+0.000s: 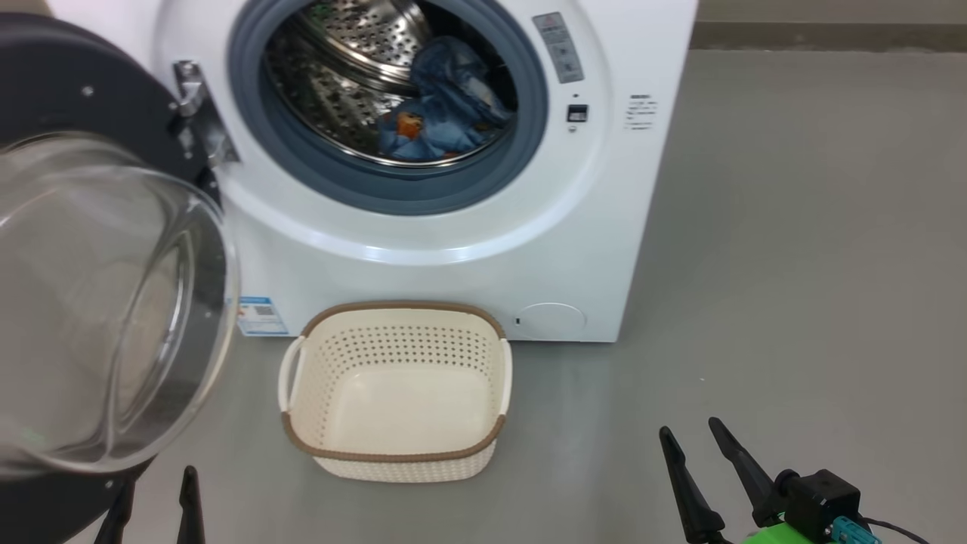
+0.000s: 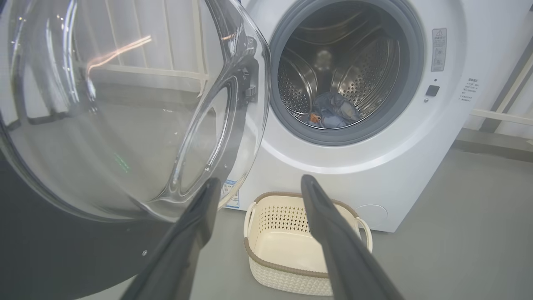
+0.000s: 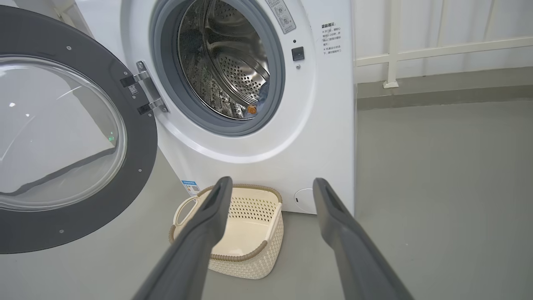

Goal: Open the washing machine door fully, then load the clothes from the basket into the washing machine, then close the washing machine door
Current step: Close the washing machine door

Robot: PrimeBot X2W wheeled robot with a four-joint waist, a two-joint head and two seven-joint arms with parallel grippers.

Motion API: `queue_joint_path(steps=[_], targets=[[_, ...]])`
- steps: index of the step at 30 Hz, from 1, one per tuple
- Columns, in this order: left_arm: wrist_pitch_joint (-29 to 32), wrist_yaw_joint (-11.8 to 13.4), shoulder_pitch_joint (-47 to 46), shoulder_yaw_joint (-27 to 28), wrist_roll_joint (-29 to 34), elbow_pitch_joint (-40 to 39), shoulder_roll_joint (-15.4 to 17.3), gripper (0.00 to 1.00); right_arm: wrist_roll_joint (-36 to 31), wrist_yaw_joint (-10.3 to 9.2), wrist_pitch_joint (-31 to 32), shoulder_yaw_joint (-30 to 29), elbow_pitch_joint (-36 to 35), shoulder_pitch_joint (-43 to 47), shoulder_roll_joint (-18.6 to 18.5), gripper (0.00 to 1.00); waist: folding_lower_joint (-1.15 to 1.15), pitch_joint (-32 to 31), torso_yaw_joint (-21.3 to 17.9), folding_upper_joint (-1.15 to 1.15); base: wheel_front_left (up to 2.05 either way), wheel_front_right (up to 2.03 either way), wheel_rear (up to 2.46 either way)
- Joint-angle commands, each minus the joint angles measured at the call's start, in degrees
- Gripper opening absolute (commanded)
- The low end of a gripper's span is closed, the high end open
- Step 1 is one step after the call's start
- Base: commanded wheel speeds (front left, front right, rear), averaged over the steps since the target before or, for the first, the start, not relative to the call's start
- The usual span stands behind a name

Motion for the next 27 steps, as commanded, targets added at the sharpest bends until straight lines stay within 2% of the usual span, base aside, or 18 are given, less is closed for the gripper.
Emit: queue_joint_path(steps=[1,27], targets=[[-0.4,-0.1,-0.7,2.1,0.7,-1.5,0.3,1.00,0.4,0.17,-0.3,1.6,-1.2,-0.8,0.0,1.00,0.00,-0.2,1.8,0.00,0.00,0.00,0.00],[-0.4,1.7,-0.5,4.6,-1.0,-1.1,-1.0,1.00,0.0,0.17,-0.3,2.1,-0.2,-1.4,0.0,1.00,0.00,-0.1,13.9,0.00,0.00,0.00,0.00]])
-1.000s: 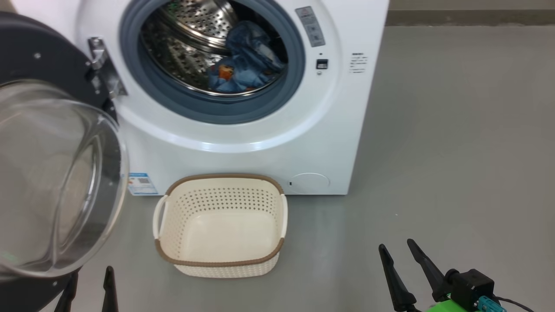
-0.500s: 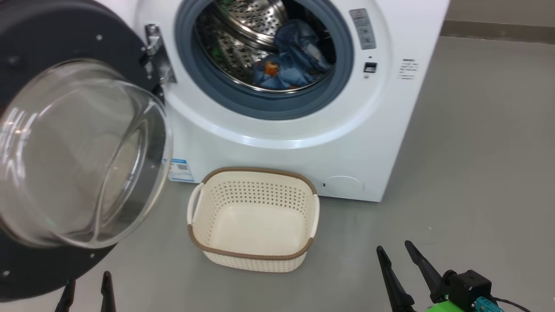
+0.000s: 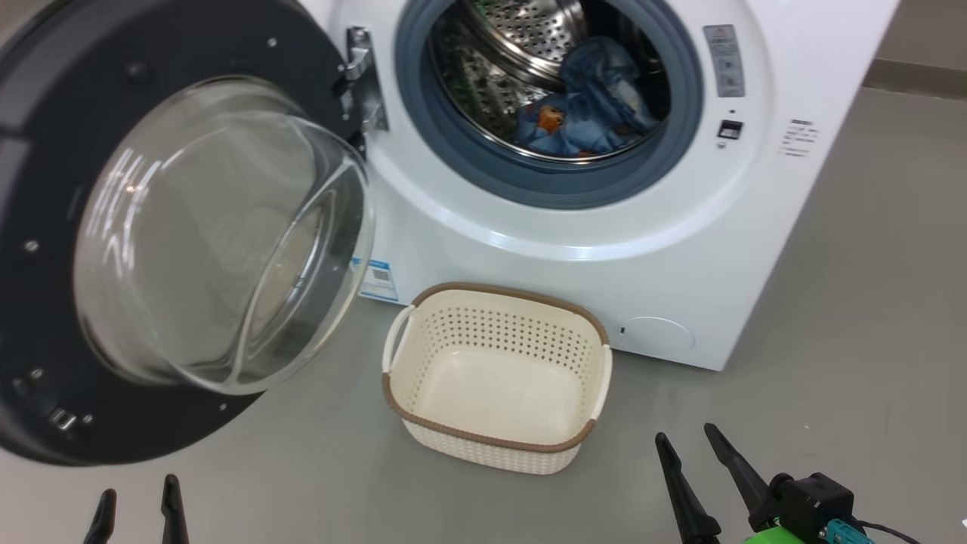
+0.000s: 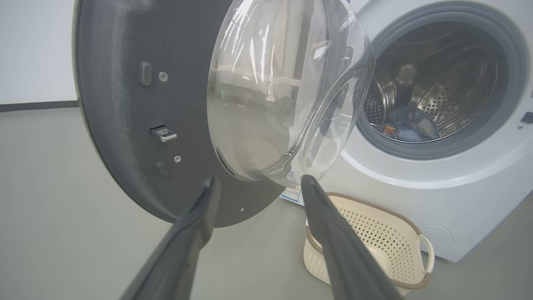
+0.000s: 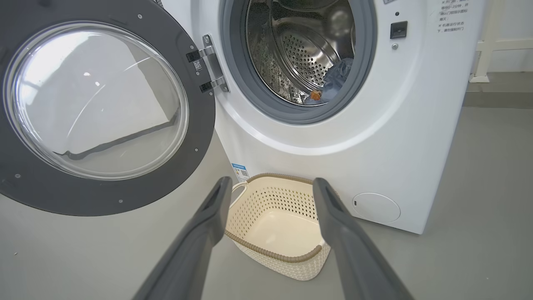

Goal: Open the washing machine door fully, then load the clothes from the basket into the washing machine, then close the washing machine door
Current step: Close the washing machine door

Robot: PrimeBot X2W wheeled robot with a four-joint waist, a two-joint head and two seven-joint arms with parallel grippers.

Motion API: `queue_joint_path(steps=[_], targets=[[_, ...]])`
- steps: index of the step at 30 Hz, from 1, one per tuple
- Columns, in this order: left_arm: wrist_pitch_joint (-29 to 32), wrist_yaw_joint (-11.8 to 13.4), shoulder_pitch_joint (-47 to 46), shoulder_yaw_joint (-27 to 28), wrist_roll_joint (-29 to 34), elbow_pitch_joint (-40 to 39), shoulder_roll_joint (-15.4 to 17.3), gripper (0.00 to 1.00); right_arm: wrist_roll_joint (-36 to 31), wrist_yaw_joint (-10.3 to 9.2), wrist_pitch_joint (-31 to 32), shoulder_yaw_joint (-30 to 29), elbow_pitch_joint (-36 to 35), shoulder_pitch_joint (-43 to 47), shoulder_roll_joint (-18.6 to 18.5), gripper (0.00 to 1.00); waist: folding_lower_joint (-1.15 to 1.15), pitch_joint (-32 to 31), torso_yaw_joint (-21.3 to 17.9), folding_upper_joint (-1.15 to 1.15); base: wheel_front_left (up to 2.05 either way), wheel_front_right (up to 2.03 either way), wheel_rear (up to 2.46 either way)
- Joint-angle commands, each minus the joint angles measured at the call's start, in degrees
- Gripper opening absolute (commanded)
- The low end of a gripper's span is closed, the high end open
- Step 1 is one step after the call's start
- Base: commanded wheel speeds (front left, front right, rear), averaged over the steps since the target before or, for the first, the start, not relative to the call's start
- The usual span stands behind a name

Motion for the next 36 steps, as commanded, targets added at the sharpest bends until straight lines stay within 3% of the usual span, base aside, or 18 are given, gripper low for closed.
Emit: queue_joint_path(steps=[1,18,36], targets=[[-0.4,0.6,-1.4,2.2,-0.4,-1.2,0.3,1.00,-0.2,0.17,-0.3,1.7,-1.0,-1.5,0.0,1.00,0.00,0.2,1.7,0.00,0.00,0.00,0.00],[-0.4,1.1,-2.0,3.7,-0.1,0.4,0.2,1.00,0.3,0.17,-0.3,1.7,-0.4,-1.7,0.0,1.00,0.00,-0.1,7.3,0.00,0.00,0.00,0.00],[-0.4,1.6,-1.8,4.1,0.3,0.7,0.2,1.00,0.6,0.17,-0.3,2.0,-0.1,-1.7,0.0,1.00,0.00,-0.5,8.9,0.00,0.00,0.00,0.00]])
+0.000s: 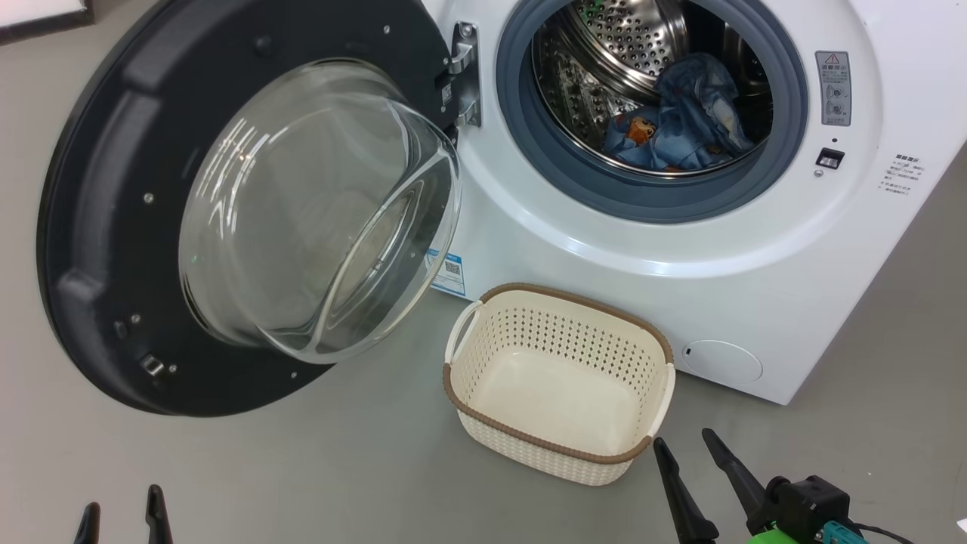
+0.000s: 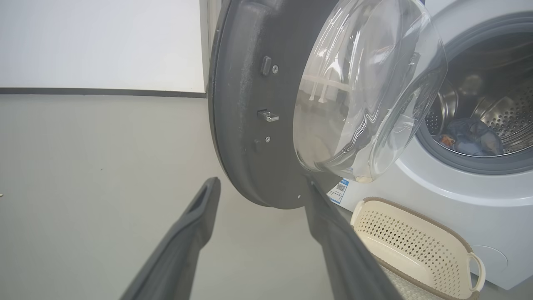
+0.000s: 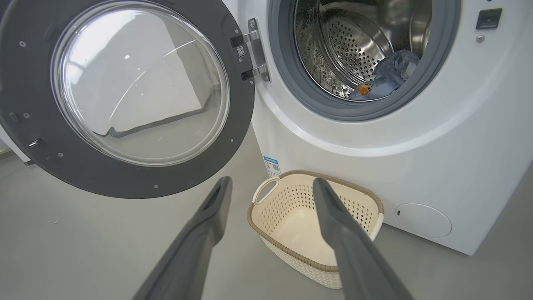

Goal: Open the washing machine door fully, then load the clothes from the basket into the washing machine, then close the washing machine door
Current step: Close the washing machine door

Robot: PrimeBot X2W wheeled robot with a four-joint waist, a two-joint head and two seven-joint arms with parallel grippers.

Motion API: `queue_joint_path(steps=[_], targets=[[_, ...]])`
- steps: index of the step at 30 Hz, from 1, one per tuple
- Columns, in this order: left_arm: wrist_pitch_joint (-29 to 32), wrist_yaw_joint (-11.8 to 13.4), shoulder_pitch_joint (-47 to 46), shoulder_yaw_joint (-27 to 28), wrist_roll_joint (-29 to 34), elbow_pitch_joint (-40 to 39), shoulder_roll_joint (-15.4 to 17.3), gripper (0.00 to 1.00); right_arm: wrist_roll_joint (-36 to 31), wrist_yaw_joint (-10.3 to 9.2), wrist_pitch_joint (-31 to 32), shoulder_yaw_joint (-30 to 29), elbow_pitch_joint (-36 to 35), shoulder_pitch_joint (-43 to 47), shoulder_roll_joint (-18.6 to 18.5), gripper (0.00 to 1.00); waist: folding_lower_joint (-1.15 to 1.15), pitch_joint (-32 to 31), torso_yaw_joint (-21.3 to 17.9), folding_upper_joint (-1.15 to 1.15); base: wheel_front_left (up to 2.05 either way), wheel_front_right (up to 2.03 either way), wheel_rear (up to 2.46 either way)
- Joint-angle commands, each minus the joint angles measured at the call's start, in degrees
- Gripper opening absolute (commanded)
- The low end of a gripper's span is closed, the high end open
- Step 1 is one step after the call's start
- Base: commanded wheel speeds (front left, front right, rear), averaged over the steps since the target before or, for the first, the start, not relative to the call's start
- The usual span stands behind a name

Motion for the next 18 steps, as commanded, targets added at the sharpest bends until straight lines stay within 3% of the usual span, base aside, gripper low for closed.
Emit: queue_joint_path(steps=[1,14,15,16,17,18], targets=[[-0.4,0.7,-1.7,2.0,0.4,-1.1,0.5,1.00,0.6,0.17,-0.3,1.8,-1.2,-1.7,0.0,1.00,0.00,0.0,0.0,0.00,0.00,0.00,0.00],[-0.4,0.9,-1.5,1.7,0.5,-1.3,0.5,1.00,0.7,0.17,-0.3,2.0,-1.0,-1.7,0.0,1.00,0.00,-0.1,-0.5,0.00,0.00,0.00,0.00],[-0.4,0.9,-1.4,1.7,0.4,-1.2,0.5,0.84,0.7,0.17,-0.3,2.0,-1.0,-1.7,0.0,1.00,0.00,-0.2,-0.6,0.00,0.00,0.00,0.00],[-0.4,0.9,-1.3,1.6,0.2,-1.1,0.5,0.38,0.8,0.17,-0.3,1.9,-1.0,-1.6,0.0,1.00,0.00,-0.3,-0.6,0.00,0.00,0.00,0.00],[-0.4,0.9,-1.2,1.4,0.3,-0.9,0.5,0.05,0.8,0.17,-0.3,1.9,-1.0,-1.5,0.0,1.00,0.00,-0.4,-0.5,0.00,0.00,0.00,0.00],[-0.4,0.9,-1.1,1.3,0.2,-0.8,0.5,0.00,0.8,0.17,-0.3,1.9,-1.0,-1.4,0.0,1.00,0.00,-0.5,-0.5,0.00,0.00,0.00,0.00]])
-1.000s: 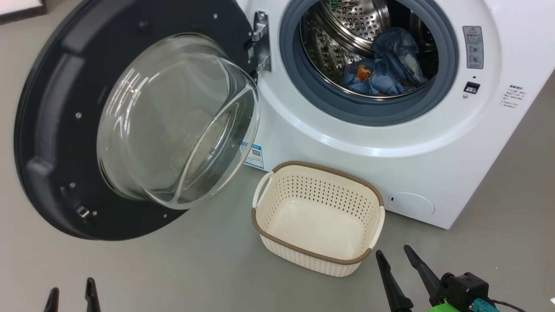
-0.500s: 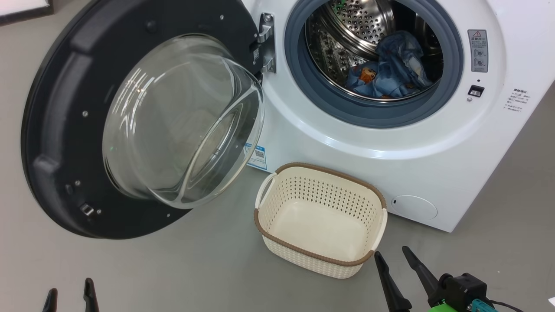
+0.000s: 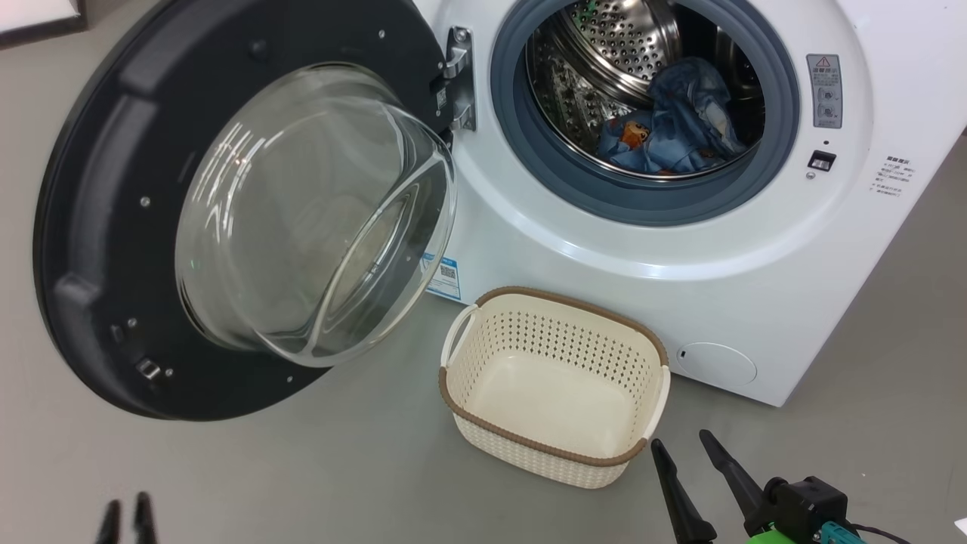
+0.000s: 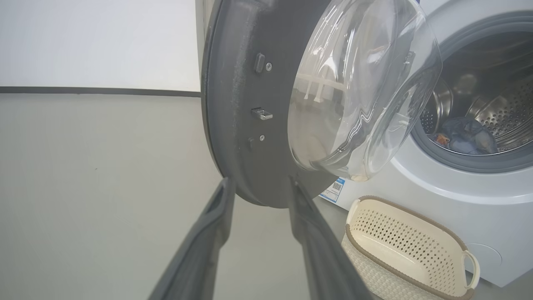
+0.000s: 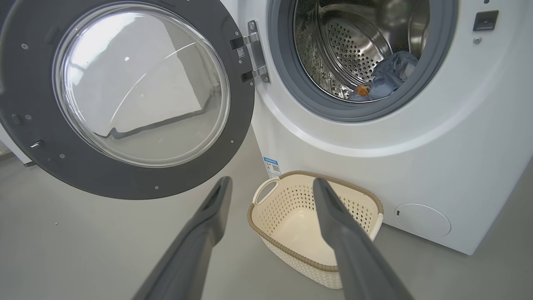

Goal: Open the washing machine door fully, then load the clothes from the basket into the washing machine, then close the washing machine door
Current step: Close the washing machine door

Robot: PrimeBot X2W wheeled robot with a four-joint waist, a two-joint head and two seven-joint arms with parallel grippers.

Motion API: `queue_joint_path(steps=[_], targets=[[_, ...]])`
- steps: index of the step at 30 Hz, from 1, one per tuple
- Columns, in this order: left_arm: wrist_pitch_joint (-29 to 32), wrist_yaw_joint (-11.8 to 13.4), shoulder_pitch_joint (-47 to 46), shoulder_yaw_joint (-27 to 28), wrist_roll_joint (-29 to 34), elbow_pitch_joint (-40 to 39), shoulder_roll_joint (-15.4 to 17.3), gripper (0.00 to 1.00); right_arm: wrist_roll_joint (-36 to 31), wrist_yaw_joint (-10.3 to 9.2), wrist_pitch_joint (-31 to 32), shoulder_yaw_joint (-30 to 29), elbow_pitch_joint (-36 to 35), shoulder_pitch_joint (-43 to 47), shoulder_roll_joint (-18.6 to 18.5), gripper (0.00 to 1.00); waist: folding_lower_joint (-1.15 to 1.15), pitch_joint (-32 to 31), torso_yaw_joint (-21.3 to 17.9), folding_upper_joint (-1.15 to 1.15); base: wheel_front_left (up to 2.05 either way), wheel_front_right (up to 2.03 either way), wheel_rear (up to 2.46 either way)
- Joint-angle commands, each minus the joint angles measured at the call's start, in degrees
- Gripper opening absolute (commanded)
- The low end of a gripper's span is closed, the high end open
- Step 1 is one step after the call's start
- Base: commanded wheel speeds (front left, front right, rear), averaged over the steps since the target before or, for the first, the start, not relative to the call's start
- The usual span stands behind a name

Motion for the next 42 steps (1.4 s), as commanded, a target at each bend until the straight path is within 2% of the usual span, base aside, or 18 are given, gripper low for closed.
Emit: queue_joint_path(steps=[1,6,14,17,21,28,30,42], targets=[[-0.4,0.4,-1.1,1.7,0.2,-1.0,0.5,0.00,0.4,0.17,-0.3,1.4,-1.2,-1.3,0.0,1.00,0.00,-0.1,0.0,0.00,0.00,0.00,0.00],[-0.4,0.6,-0.7,1.5,0.1,-0.8,0.5,0.00,0.5,0.17,-0.3,1.3,-1.3,-1.1,0.0,1.00,0.00,-0.6,0.1,0.00,0.00,0.00,0.00],[-0.4,0.9,-1.7,3.3,-4.9,-0.6,0.6,0.00,1.1,0.17,-0.3,1.5,-1.6,-0.5,0.0,1.00,0.00,-1.2,0.1,0.00,0.00,0.00,0.00],[-0.4,0.9,-2.9,4.5,-5.2,-1.0,1.9,0.00,1.2,0.17,-0.3,1.4,-1.6,-0.3,0.0,1.00,0.00,-1.6,0.1,0.00,0.00,0.00,0.00],[-0.2,0.9,-5.2,6.5,-6.7,-1.7,3.8,0.00,1.4,0.17,-0.3,1.3,-1.7,-0.3,0.0,1.00,0.00,-1.6,0.0,0.00,0.00,0.00,0.00],[0.0,1.0,-10.7,10.4,-8.2,-1.4,10.0,0.00,1.3,0.17,-0.3,1.4,-2.0,-0.3,0.0,1.00,0.00,-1.4,-0.3,0.00,0.00,0.00,0.00],[0.2,0.9,-11.6,11.0,-8.6,-1.2,10.8,0.00,1.2,0.17,-0.3,1.4,-2.0,-0.3,0.0,1.00,0.00,-1.3,-0.4,0.00,0.00,0.00,0.00],[0.6,-0.5,-21.1,16.3,-15.2,6.2,18.1,0.00,0.5,0.17,-0.3,1.6,-1.9,-1.0,0.0,1.00,0.00,-0.2,-2.5,0.00,0.00,0.00,0.00]])
